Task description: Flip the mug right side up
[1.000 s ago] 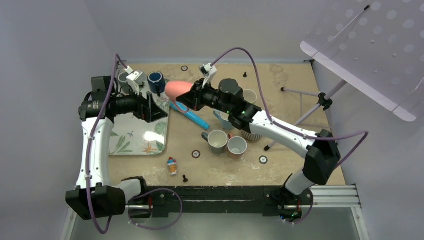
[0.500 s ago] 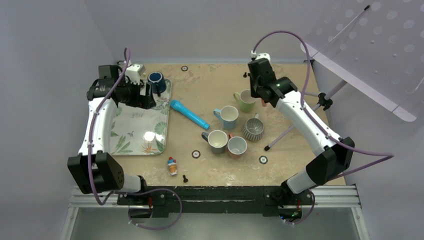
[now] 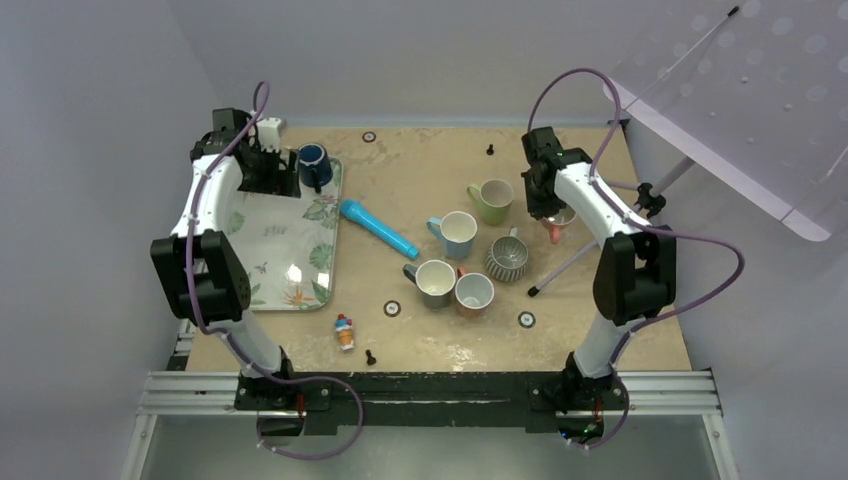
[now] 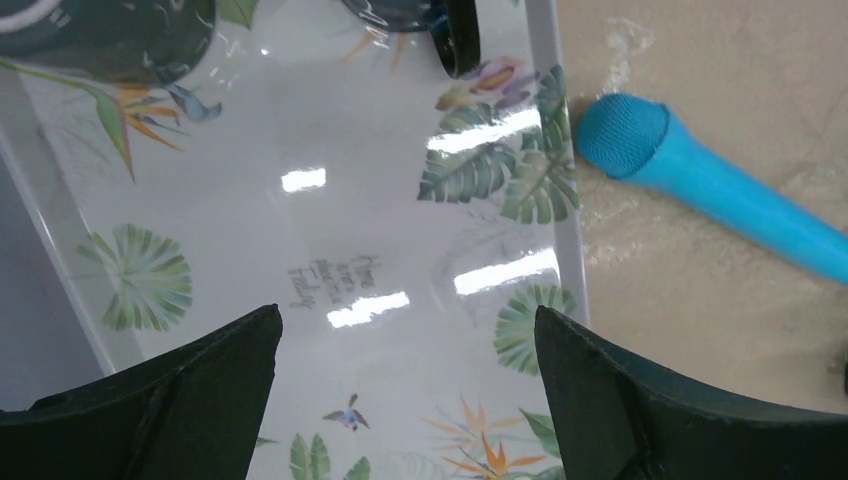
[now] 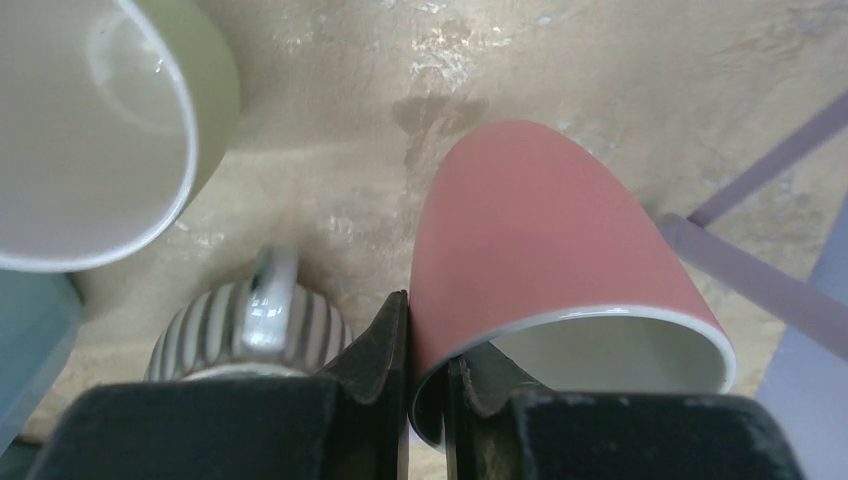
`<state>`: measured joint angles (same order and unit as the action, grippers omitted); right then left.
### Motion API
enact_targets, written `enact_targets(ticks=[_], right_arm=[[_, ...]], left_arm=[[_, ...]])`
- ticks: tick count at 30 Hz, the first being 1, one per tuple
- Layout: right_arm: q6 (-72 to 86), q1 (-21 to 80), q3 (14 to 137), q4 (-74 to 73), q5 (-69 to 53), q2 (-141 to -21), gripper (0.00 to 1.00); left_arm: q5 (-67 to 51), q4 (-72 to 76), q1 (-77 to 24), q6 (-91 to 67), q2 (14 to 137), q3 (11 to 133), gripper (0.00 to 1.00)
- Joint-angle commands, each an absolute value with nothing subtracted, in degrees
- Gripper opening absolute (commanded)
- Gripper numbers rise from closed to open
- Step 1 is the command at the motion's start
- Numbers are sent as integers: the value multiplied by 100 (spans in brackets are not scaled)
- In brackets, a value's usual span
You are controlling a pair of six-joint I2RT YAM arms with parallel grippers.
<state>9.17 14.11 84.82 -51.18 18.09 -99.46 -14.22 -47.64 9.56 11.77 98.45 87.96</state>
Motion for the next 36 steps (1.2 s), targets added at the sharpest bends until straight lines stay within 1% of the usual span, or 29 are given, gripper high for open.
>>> enact_targets(ticks=[1,3,5,9,12,14,16,17,19,20,23,28,31,36], right_arm=[[571,1223,8611,-4674,1177,-10229,0],[505,1230,8678,-4626,996,-10423,0],[431,1227,8747,-4661,862,-10662,0],[330,1230,8937,-4812,785,-11024,0],[293,1226,9078,-4891,695,-11189,1],[283,1228,9144,-4933,672,-11245,6],[300,1229,9164,-4900,692,-11252,11],[321,1229,9144,-4870,693,-11238,15],[333,1227,9084,-4829,690,-11213,29],[340,1226,9039,-4823,739,-11196,34],[381,1230,8879,-4787,932,-11100,49],[521,1264,8754,-4728,1262,-10914,61],[569,1312,8756,-4786,1420,-10869,64],[595,1357,8740,-4825,1581,-10875,65]], left_arm=[[-1167,-4683,1010,1049,10369,9702,100],[-1271,-4756,1006,1346,10541,10016,100],[-1440,-4760,997,2065,10633,10279,99],[-1192,-4679,984,4129,10834,10770,94],[-967,-4806,961,5912,11026,10973,93],[-729,-4814,922,7094,11128,10934,93],[-405,-4504,895,7892,11234,10858,93],[-298,-4402,885,8236,11307,10844,93],[-85,-4395,883,9026,11492,10883,93],[-33,-4366,873,9287,11598,10895,94],[225,-4385,853,9742,11942,11162,95],[53,-4832,786,9844,12606,11916,95],[31,-4772,726,9866,12854,12086,92],[-144,-4962,610,9764,13258,12464,81]])
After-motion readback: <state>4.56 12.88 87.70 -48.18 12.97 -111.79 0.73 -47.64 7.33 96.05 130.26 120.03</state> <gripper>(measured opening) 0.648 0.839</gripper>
